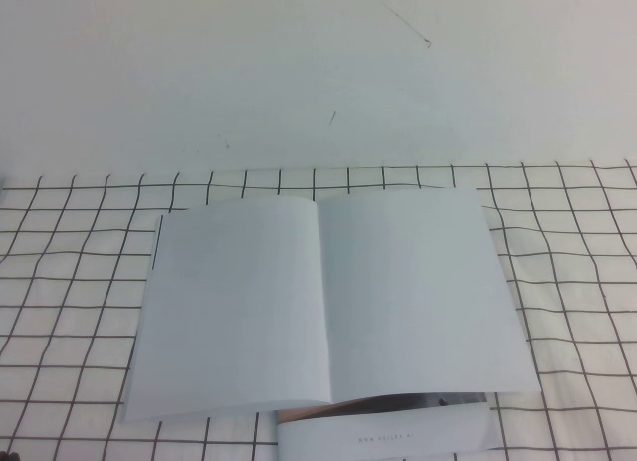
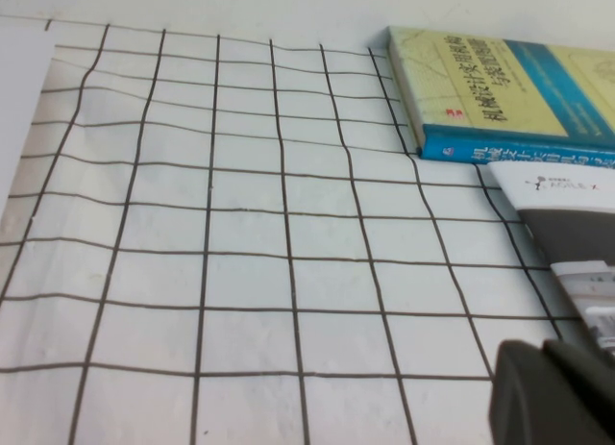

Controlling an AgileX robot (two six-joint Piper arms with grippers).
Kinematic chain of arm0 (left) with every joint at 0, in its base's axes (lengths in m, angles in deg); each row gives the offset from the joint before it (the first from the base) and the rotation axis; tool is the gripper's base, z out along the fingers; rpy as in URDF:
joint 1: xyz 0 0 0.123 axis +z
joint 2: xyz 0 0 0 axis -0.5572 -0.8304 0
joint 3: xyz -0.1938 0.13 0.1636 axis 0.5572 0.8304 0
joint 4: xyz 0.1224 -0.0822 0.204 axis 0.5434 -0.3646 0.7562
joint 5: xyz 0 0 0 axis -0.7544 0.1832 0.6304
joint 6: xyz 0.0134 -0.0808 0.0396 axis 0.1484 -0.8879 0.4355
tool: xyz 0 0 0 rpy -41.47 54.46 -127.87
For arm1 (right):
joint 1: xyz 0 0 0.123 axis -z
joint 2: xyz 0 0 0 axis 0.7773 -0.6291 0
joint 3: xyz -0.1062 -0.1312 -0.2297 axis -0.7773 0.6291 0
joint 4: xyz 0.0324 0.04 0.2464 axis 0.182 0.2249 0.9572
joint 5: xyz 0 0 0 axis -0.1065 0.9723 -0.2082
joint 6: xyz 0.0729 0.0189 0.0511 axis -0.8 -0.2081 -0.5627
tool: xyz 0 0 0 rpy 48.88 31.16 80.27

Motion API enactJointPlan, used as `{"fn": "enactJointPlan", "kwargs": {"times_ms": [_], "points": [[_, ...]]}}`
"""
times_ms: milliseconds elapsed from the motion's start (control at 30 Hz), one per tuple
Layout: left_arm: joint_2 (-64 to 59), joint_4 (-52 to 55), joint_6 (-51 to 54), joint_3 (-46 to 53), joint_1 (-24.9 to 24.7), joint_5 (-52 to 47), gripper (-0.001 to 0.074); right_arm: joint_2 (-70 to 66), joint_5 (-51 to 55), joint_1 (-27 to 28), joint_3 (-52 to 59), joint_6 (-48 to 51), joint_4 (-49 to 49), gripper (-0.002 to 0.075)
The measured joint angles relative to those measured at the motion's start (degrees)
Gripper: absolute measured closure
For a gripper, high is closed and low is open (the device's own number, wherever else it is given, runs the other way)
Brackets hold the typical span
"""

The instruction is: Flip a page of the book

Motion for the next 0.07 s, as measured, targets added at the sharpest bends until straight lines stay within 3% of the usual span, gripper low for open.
{"fn": "enactJointPlan", "kwargs": {"times_ms": [67], "points": [[0.00, 0.00, 0.00, 0.00, 0.00, 0.00, 0.0737, 0.00, 0.00, 0.00, 0.00, 0.00, 0.00, 0.0728]]}}
